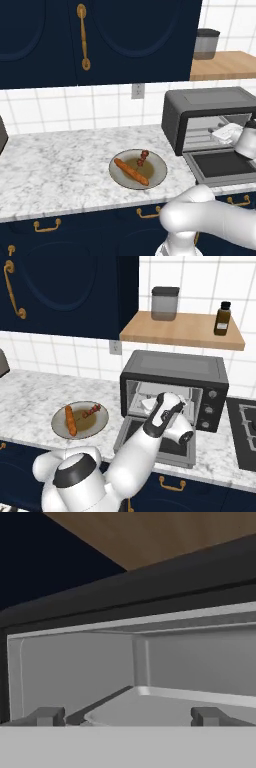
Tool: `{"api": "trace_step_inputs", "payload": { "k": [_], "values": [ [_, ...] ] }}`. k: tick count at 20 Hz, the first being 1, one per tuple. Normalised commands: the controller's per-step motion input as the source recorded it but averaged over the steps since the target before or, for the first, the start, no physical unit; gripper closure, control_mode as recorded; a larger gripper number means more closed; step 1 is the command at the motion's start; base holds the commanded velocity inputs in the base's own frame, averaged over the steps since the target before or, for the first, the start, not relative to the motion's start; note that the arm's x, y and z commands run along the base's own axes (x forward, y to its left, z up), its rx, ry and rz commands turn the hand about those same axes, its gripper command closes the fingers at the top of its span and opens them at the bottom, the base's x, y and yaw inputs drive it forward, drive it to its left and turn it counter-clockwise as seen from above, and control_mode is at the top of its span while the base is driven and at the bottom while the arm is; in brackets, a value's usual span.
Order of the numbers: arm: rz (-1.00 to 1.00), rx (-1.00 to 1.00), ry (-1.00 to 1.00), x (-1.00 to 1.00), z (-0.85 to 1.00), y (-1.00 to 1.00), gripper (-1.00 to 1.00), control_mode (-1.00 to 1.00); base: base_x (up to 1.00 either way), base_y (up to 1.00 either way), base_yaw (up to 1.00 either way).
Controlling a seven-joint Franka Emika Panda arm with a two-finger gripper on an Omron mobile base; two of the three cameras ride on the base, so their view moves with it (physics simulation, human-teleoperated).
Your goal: Pick up the kebab skewer and baguette bread, and place them inside the toaster oven. Close the toaster oven door and start by setting the timer.
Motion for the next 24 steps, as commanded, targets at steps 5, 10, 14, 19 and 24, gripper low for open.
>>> {"api": "trace_step_inputs", "payload": {
  "k": [5, 10, 14, 19, 24],
  "values": [
    [-0.07, 0.0, 0.0, 0.41, -0.22, -0.03, -1.0, -1.0, 0.0, 0.0, 0.0],
    [-0.09, 0.0, -0.03, 0.48, -0.18, 0.0, -1.0, -1.0, 0.0, 0.0, 0.0],
    [-0.1, 0.0, -0.02, 0.46, -0.05, 0.0, -1.0, -1.0, 0.0, 0.0, 0.0],
    [-0.11, 0.0, 0.0, 0.4, -0.21, 0.02, -1.0, -1.0, 0.0, 0.0, 0.0],
    [-0.09, 0.0, 0.0, 0.23, -0.26, 0.0, -1.0, -1.0, 0.0, 0.0, 0.0]
  ]
}}
